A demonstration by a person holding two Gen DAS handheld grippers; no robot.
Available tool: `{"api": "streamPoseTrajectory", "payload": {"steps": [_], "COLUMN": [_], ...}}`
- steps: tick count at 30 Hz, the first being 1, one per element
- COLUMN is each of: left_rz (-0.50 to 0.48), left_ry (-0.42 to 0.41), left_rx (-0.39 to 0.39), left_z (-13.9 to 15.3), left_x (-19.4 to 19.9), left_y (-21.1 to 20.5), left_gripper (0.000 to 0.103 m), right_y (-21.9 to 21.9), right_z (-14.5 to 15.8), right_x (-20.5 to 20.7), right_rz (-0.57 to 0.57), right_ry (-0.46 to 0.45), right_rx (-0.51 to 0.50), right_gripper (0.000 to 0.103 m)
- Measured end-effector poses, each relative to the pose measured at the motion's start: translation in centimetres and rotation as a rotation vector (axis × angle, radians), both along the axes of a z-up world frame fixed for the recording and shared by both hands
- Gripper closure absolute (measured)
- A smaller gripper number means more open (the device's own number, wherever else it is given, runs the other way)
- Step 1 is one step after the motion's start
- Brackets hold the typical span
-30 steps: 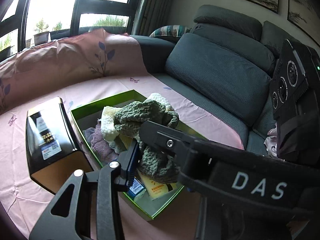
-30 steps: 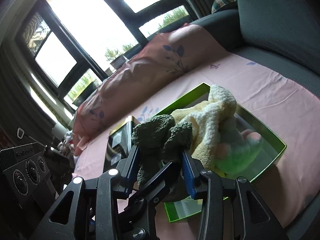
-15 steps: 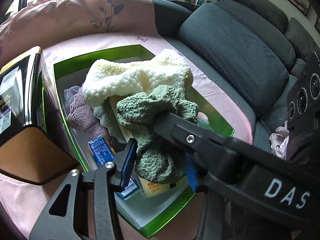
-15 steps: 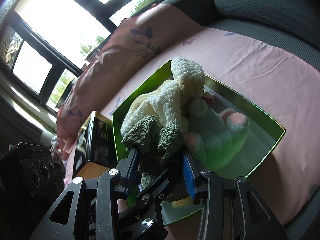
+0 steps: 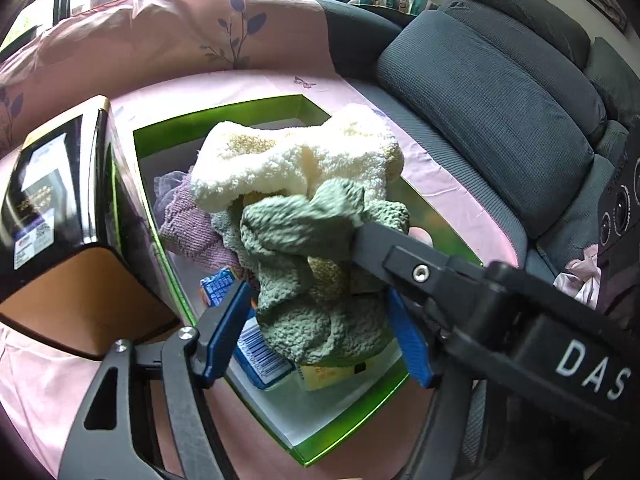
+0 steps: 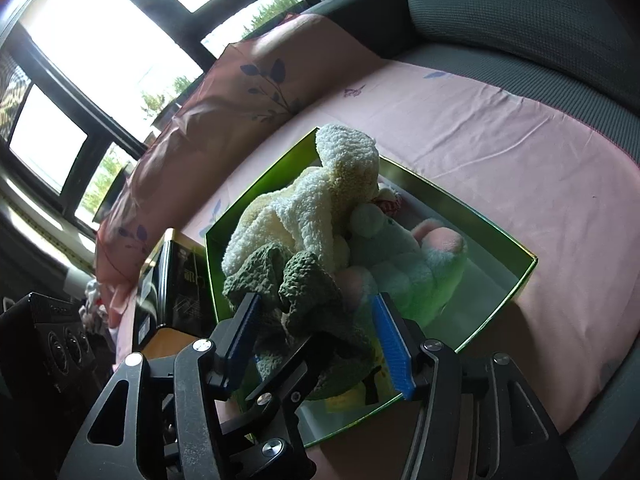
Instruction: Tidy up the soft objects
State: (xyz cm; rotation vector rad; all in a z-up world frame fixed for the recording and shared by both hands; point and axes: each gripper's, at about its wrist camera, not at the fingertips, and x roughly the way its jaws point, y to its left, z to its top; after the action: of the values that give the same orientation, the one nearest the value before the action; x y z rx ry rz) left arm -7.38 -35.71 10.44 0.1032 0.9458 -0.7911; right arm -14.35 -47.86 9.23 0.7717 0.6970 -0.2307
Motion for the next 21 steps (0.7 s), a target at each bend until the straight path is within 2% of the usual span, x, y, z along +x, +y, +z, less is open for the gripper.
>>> {"api": "streamPoseTrajectory", "payload": {"steps": [2,3,5,8,12,15,19,21], "left_rz": [0.015,0.015,0.015,0.024,0.034,0.040,0.039,0.045], "left_ry": [-0.031,-0.047,-0.070,-0.101,-0.145,-0.149,-0.189,-0.215], "left_rx": [0.004,-0.001,-0.018,-0.028,-0.062,-0.113,-0.133,-0.140], "left_z": [0.7,1.1,1.8,2.9,4.3,5.4,6.7,7.3], "left_x": [-0.2,-0.4,-0.8,-1.4,-2.2,-2.7,-3.6,-4.1], "left_y": [0.4,0.7,1.5,2.6,3.9,5.0,6.0,6.6], "left_gripper": [0.024,0.021,0.016,0.009,0.001,0.001,0.001,0.001], "right_y": [0.2,0.4,0.6,0.8,1.0,1.2,1.7,2.1], "right_z": [0.6,1.0,1.6,2.5,3.6,4.5,5.7,6.2], "right_x": [-0.3,-0.4,-0.7,-1.3,-2.4,-3.3,-4.2,-4.6], "right_rz": [0.003,0.003,-0.006,-0.015,-0.051,-0.091,-0.110,-0.127], "right_ry": [-0.017,-0.022,-0.043,-0.077,-0.097,-0.103,-0.126,-0.122], "right_rx": [-0.012,-0.020,-0.026,-0.031,-0.071,-0.096,-0.129,-0.166], "right_gripper": [0.040,0.033,0.025,0.025,0.019,0.018,0.016,0.011]}}
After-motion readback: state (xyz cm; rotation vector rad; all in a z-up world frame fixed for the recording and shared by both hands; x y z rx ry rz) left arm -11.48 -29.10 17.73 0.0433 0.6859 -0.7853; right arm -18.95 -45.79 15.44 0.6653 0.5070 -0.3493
